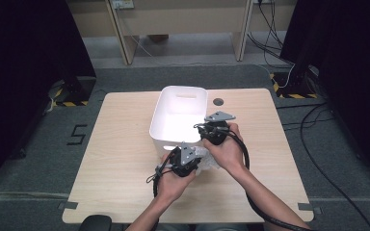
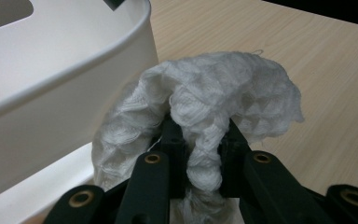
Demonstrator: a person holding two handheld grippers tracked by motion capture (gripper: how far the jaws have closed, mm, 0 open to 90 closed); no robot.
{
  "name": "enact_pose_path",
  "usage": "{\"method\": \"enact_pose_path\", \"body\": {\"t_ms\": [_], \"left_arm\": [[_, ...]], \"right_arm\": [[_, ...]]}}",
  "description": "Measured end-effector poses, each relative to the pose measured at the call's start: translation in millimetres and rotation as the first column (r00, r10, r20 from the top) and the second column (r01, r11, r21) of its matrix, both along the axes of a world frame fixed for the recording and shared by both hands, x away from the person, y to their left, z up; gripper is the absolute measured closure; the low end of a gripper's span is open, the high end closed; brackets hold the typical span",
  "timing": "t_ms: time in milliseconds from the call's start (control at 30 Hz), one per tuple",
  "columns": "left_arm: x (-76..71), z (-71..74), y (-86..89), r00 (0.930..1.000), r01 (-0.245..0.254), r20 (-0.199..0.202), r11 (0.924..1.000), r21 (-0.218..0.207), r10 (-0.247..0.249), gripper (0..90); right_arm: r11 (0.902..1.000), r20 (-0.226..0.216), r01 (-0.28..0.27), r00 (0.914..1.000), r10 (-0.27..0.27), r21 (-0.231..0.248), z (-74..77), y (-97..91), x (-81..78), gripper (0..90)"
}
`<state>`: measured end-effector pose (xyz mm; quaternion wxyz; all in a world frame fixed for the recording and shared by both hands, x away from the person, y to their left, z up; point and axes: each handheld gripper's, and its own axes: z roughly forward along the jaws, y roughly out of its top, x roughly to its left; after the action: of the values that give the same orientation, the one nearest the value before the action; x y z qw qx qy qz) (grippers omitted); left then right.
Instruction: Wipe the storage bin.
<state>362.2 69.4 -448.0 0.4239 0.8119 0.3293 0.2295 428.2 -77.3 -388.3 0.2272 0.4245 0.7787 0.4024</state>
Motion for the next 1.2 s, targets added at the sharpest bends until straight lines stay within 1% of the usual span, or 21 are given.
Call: {"method": "enact_pose_path", "body": {"t_ms": [167, 333, 433, 467, 533, 633, 700, 733, 767, 867, 967, 1000, 1100, 1200], "left_arm": [[2.3, -10.5, -1.9, 0.9998, 0.004, -0.02, 0.9999, 0.016, -0.003, 77.0], [4.9, -20.1, -2.8, 0.9992, 0.011, -0.039, 0.999, 0.043, -0.009, 77.0], [6.5, -25.3, -4.0, 0.9987, 0.011, -0.05, 0.9988, 0.048, -0.009, 77.0], [7.3, -27.0, -3.8, 0.9984, 0.016, -0.054, 0.9982, 0.058, -0.013, 76.9], [8.1, -30.3, -3.9, 0.9979, 0.014, -0.064, 0.9983, 0.057, -0.011, 76.9], [8.6, -31.8, -2.9, 0.9974, 0.017, -0.071, 0.9982, 0.057, -0.013, 76.9], [7.8, -30.1, -1.2, 0.9968, 0.019, -0.079, 0.9985, 0.051, -0.015, 76.8], [7.2, -28.9, 0.5, 0.9967, 0.019, -0.08, 0.9986, 0.049, -0.015, 76.8], [6.2, -27.2, 2.8, 0.9962, 0.02, -0.085, 0.9986, 0.048, -0.016, 76.8], [0.6, -22.5, 11.3, 0.9972, 0.01, -0.075, 0.9988, 0.048, -0.006, 76.8], [-7.4, -15.8, 23.5, 0.9976, 0.002, -0.069, 0.9988, 0.048, 0.001, 76.7], [-10.5, -13.0, 28.5, 0.9979, -0.004, -0.065, 0.9991, 0.042, 0.006, 76.7], [-20.7, -3.9, 49.1, 0.998, -0.03, -0.055, 0.999, 0.032, 0.031, 76.6], [-30.9, 3.8, 75.4, 0.9965, -0.063, -0.053, 0.9976, 0.029, 0.065, 76.6]], "right_arm": [[1.0, 0.002, -0.001, 1.0, 0.001, 0.0, -0.2, -0.2, 0.1, 71.5], [1.0, -0.001, -0.003, 1.0, 0.003, 0.002, -0.1, -0.2, 0.0, 71.4], [1.0, 0.001, -0.005, 1.0, 0.005, 0.001, -0.1, -0.5, 0.4, 71.4], [1.0, 0.0, -0.005, 1.0, 0.005, 0.001, -0.1, -0.4, 0.5, 71.4], [1.0, 0.0, -0.004, 1.0, 0.004, 0.0, 0.0, -0.2, 0.4, 71.1], [1.0, -0.005, -0.006, 1.0, 0.006, 0.003, -0.1, -0.1, 0.6, 70.3], [1.0, -0.009, -0.004, 1.0, 0.004, 0.005, -0.5, 0.0, 1.0, 67.9], [0.9999, -0.023, 0.0, 0.9997, 0.001, 0.012, -0.9, 0.2, 1.0, 66.7], [0.9998, -0.026, 0.004, 0.9996, -0.004, 0.019, -1.4, 0.1, 1.5, 65.0], [0.9995, -0.045, 0.01, 0.999, -0.009, 0.029, -2.4, 0.1, 3.3, 61.7], [0.9989, -0.072, 0.017, 0.9973, -0.014, 0.043, -2.9, -0.1, 5.6, 58.6], [0.9987, -0.081, 0.021, 0.9965, -0.017, 0.046, -3.2, 0.3, 6.3, 57.6], [0.9982, -0.109, 0.024, 0.9939, -0.018, 0.056, -4.8, 1.6, 8.8, 56.3], [0.9986, -0.118, 0.028, 0.9927, -0.023, 0.044, -5.1, 2.8, 12.6, 56.0]]}}
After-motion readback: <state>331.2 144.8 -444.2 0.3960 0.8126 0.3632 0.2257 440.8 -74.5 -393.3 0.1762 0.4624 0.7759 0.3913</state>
